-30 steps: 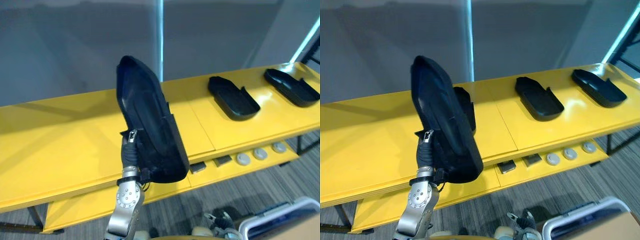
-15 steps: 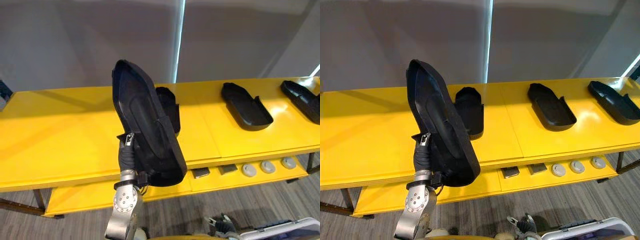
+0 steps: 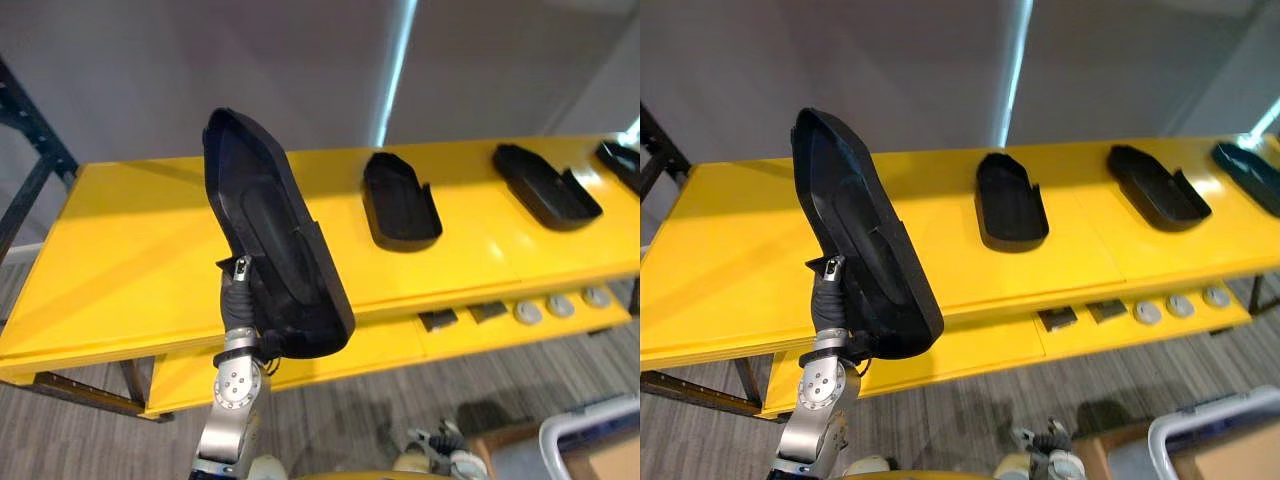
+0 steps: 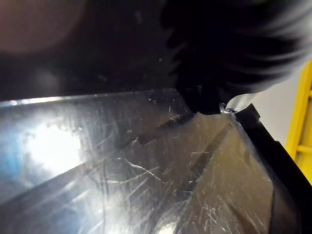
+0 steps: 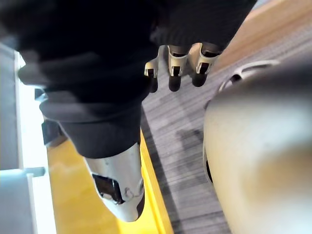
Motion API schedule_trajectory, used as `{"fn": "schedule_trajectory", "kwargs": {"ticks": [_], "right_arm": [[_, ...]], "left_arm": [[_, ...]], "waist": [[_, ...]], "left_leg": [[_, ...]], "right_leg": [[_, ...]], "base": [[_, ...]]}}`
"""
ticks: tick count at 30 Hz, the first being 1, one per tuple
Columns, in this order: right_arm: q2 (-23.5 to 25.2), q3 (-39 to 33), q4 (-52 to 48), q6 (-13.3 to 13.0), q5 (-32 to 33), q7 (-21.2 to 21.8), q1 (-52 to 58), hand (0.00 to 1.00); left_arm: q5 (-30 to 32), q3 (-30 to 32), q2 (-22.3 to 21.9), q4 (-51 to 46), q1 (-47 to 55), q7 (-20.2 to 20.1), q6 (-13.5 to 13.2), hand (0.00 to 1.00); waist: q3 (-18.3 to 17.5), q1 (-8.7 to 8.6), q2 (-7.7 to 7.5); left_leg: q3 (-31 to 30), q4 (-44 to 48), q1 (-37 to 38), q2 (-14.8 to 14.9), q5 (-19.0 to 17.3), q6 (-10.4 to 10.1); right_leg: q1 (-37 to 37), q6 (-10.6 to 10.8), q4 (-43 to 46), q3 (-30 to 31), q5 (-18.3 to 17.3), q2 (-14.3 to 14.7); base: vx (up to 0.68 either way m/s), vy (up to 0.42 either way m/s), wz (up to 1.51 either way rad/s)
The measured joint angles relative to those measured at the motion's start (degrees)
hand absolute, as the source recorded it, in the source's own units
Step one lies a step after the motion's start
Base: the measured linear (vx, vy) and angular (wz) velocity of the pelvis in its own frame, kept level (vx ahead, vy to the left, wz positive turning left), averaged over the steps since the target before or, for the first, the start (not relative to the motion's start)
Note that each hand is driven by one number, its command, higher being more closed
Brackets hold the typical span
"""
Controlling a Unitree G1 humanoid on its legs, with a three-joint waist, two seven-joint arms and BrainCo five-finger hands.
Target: Walk over and take plastic housings, then place them on the shelf
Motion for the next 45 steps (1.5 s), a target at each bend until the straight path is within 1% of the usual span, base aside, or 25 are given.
{"fn": "schedule_trajectory", "kwargs": {"ticks": [1,3,5,6,9,11,12,15,17,18,20,23,24,25,28,29,31,34,35,37,38,40,41,42,45], "right_arm": [[-0.3,-0.6,-0.1,-0.2,0.9,-0.1,-0.3,0.0],[-0.7,-0.7,-0.6,-0.3,1.5,-0.1,-0.1,0.0],[-0.3,-0.7,-0.8,-0.3,2.3,0.0,0.3,0.0],[0.3,-0.8,-1.7,-0.2,2.4,0.0,1.1,0.0],[1.4,-1.2,-2.5,-0.2,2.5,0.1,2.0,0.0],[2.2,-1.2,-3.0,-0.1,2.5,0.1,2.5,0.0],[2.3,-1.2,-3.2,-0.1,2.5,0.1,2.7,0.0],[2.7,-1.2,-4.5,-0.1,2.4,0.1,3.8,0.0],[2.9,-1.1,-4.4,0.0,2.3,0.1,4.0,0.0],[2.8,-1.1,-4.4,-0.1,2.1,0.2,4.1,0.0],[3.0,-1.1,-4.3,0.0,1.9,0.4,4.1,0.0],[3.0,-1.0,-4.3,0.1,1.7,1.4,4.2,0.0],[2.9,-1.0,-4.4,0.1,1.3,1.7,4.1,0.0],[2.8,-1.0,-4.4,0.0,1.2,2.1,4.0,0.0],[2.1,-0.5,-4.4,0.0,0.1,2.5,3.9,0.0],[1.8,-0.5,-4.4,-0.1,-0.2,2.5,3.9,0.0],[1.6,-0.5,-4.6,-0.1,-0.2,2.5,3.9,0.0],[1.5,-0.5,-5.0,-0.1,-0.2,2.6,3.8,0.0],[1.5,-0.5,-5.0,0.0,-0.2,2.6,3.8,0.0],[1.5,-0.5,-5.1,0.0,-0.2,2.6,3.8,0.0],[1.6,-0.5,-5.0,0.0,-0.2,2.6,3.7,0.0],[1.9,-0.6,-5.0,0.1,-0.2,2.6,3.4,0.0],[1.9,-0.6,-5.0,0.2,-0.2,2.6,3.2,0.0],[1.9,-0.6,-5.0,0.2,-0.2,2.6,3.1,0.0],[1.9,-0.5,-4.6,0.2,-0.2,2.6,2.2,0.0]], "left_arm": [[0.6,-0.3,-1.0,0.3,0.1,0.0,0.2,1.0],[1.5,-1.2,-1.2,0.4,0.3,-0.1,0.8,1.0],[1.6,-1.5,-1.3,0.3,0.2,-0.1,0.8,1.0],[1.9,-1.5,-1.3,0.3,0.2,-0.1,0.8,1.0],[2.0,-1.4,-1.3,0.2,0.3,-0.2,0.8,1.0],[2.3,-1.2,-1.3,0.0,0.4,-0.2,0.9,1.0],[2.6,-1.2,-1.3,-0.1,0.4,-0.3,0.9,1.0],[4.4,-0.9,-1.4,-0.1,0.4,-1.3,1.4,1.0],[6.3,-0.3,-1.1,0.6,0.4,-1.2,2.2,1.0],[8.0,0.5,-0.8,1.7,0.2,-1.2,2.8,1.0],[10.1,2.9,0.9,5.3,-2.1,-1.0,3.7,1.0],[12.6,6.1,3.4,10.6,-6.9,0.4,5.5,1.0],[13.3,7.7,4.5,13.1,-9.1,1.4,6.3,1.0],[14.0,9.5,5.2,15.6,-11.3,2.0,7.0,1.0],[15.7,12.1,6.9,19.7,-14.7,3.5,8.5,1.0],[16.6,13.4,7.1,21.4,-16.4,3.8,8.8,1.0],[17.0,14.9,7.9,24.1,-19.4,4.0,9.5,1.0],[16.4,17.3,9.2,28.3,-23.4,4.3,10.2,1.0],[15.5,17.8,9.7,29.5,-24.8,4.6,10.9,1.0],[14.4,17.9,10.7,31.1,-26.5,5.0,11.1,1.0],[14.2,18.2,11.4,31.8,-27.8,5.1,11.3,1.0],[13.6,18.2,12.7,33.3,-30.3,5.1,11.6,1.0],[13.1,18.3,13.6,34.6,-32.4,5.1,11.9,0.0],[13.0,18.3,13.9,35.5,-33.5,5.1,11.9,0.0],[12.6,18.2,15.9,38.2,-38.2,5.0,12.4,0.0]], "waist": [[0.7,-1.28,0.9],[0.9,-1.98,1.05],[0.7,-1.88,0.81],[0.3,-1.86,0.43],[-0.1,-0.39,0.24],[-0.4,-0.04,-0.16],[-0.6,0.02,-0.31],[-1.1,0.8,-0.47],[-1.3,0.99,-0.54],[-1.9,0.92,-0.19],[-2.2,0.96,-0.24],[-2.4,0.84,-0.5],[-2.4,0.8,-0.41],[-2.4,0.45,-0.35],[-2.4,0.01,-0.25],[-2.4,-0.4,-0.13],[-2.5,-0.57,0.19],[-2.5,-0.86,0.51],[-2.5,-0.95,0.42],[-2.5,-1.05,0.18],[-2.3,-1.05,0.08],[-2.0,-0.98,-0.11],[-1.9,-1.06,-0.21],[-1.7,-1.08,-0.24],[-0.8,-2.04,-0.22]], "left_leg": [[-1.6,-0.4,-0.2,-0.8,0.6,0.4],[-2.3,-1.9,0.9,-2.2,1.7,0.0],[-3.0,-3.4,2.1,-2.6,2.7,-0.1],[-3.2,-4.9,2.8,-2.7,3.7,-0.3],[-2.9,-7.0,3.5,-2.0,4.6,-0.9],[-2.7,-8.7,4.6,-1.7,5.3,-1.2],[-2.6,-9.2,4.8,-1.7,5.5,-1.3],[-1.6,-10.8,5.6,-1.7,6.2,-1.2],[-1.3,-14.0,7.2,-1.9,7.9,-1.0],[-1.2,-16.4,8.0,-1.9,9.2,-1.0],[-0.9,-20.1,9.3,-2.1,11.5,-0.9],[-1.4,-23.8,9.7,-2.8,14.2,-0.8],[-1.4,-25.7,9.9,-3.0,15.7,-0.8],[-1.7,-25.7,9.2,-2.9,16.3,-0.8],[-1.9,-26.1,8.8,-2.9,16.7,-0.8],[-2.3,-26.1,8.2,-2.8,16.8,-1.0],[-2.5,-26.1,6.7,-2.8,16.7,-1.3],[-2.3,-26.1,4.8,-2.8,16.8,-1.4],[-2.2,-26.1,4.6,-2.9,16.8,-1.5],[-2.2,-26.1,4.2,-3.1,16.9,-1.6],[-2.2,-26.1,3.6,-3.1,17.1,-1.3],[-1.9,-25.7,2.8,-3.0,17.4,-1.1],[-1.7,-25.7,2.3,-3.0,17.4,-1.0],[-1.6,-25.7,2.3,-2.9,17.4,-1.0],[-1.5,-25.7,2.3,-2.8,17.4,-1.0]], "right_leg": [[0.9,-0.3,-1.4,3.3,0.0,1.7],[2.1,-0.3,-2.1,3.4,0.4,1.3],[3.7,-0.3,-3.2,2.3,0.6,1.0],[4.8,-0.5,-4.6,1.8,1.1,1.1],[6.3,-1.0,-7.7,1.8,2.8,2.1],[7.8,-1.3,-10.7,1.8,4.2,2.4],[7.9,-1.3,-11.0,1.8,4.3,2.4],[8.7,-1.4,-13.3,2.1,5.9,2.7],[9.5,-1.4,-15.0,2.1,7.3,2.6],[9.7,-1.6,-16.2,1.9,8.7,2.9],[9.7,-1.9,-17.6,1.9,10.1,3.3],[9.3,-1.8,-18.6,1.4,10.2,3.2],[8.7,-1.8,-18.8,1.0,10.2,3.2],[8.2,-1.6,-18.8,0.6,10.6,3.4],[7.6,-1.9,-19.4,0.5,10.8,3.8],[7.2,-2.1,-19.7,0.4,11.0,4.0],[6.0,-1.9,-20.2,0.4,11.2,4.4],[4.5,-1.9,-21.4,0.7,11.7,4.5],[4.4,-2.0,-21.7,0.9,11.8,4.5],[3.8,-1.9,-21.8,1.4,12.7,4.4],[3.4,-2.1,-22.0,1.6,13.1,4.5],[3.1,-1.8,-22.5,1.8,13.8,4.6],[2.6,-1.8,-22.5,1.9,13.8,4.7],[2.6,-1.9,-22.6,1.9,13.8,4.8],[2.6,-2.2,-22.6,1.9,14.0,5.0]], "base": [[-0.06,0.063,0.45],[-0.01,0.068,0.37],[0.05,0.005,0.25],[0.08,-0.036,0.23],[0.08,-0.045,-0.01],[0.05,-0.002,-0.04],[0.04,0.014,-0.04],[0.02,0.019,-0.09],[-0.01,0.016,-0.08],[-0.03,0.034,-0.05],[-0.07,0.02,-0.03],[-0.1,-0.01,0.08],[-0.18,-0.035,0.05],[-0.19,-0.035,0.02],[-0.17,-0.009,0.02],[-0.13,-0.014,0.05],[-0.12,-0.009,0.02],[-0.02,0.013,-0.06],[0.05,0.015,-0.03],[0.06,0.009,-0.01],[0.12,-0.012,-0.05],[0.15,-0.023,-0.06],[0.11,-0.016,-0.02],[0.1,-0.017,-0.03],[0.08,-0.016,-0.02]]}}
